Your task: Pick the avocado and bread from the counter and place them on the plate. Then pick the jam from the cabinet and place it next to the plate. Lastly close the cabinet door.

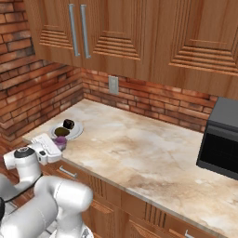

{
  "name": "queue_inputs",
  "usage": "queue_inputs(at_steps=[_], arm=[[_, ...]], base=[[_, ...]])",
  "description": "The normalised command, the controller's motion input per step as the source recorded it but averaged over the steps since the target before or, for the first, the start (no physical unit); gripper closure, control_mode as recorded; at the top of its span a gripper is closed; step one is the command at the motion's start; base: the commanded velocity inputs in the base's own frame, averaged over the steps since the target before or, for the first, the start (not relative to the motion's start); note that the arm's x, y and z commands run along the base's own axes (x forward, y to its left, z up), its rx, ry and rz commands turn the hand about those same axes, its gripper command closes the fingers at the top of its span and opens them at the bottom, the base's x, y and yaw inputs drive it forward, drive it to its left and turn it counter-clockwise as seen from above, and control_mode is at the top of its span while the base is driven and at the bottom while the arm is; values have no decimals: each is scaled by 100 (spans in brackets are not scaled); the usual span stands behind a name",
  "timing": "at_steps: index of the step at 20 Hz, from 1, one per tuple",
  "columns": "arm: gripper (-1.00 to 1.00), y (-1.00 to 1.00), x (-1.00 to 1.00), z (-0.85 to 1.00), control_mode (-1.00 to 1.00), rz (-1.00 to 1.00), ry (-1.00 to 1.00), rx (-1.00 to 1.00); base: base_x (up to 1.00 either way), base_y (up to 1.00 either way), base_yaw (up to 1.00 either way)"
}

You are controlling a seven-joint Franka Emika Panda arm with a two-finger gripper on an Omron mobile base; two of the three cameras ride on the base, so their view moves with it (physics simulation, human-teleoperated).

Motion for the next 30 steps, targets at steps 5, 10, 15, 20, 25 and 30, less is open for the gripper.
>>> queue_inputs(at_steps=[5,10,15,20,25,30], arm=[[100,24,27,-11,-100,-11,-4,0],[100,24,18,-17,-100,-11,-3,0],[100,5,16,-31,-100,-9,-1,0],[100,0,34,-28,-100,-5,0,0],[100,0,29,-26,-100,-2,-1,0],[100,0,18,-32,-100,-1,-1,0]], base=[[0,0,0],[0,0,0],[0,0,0],[0,0,0],[0,0,0],[0,0,0]])
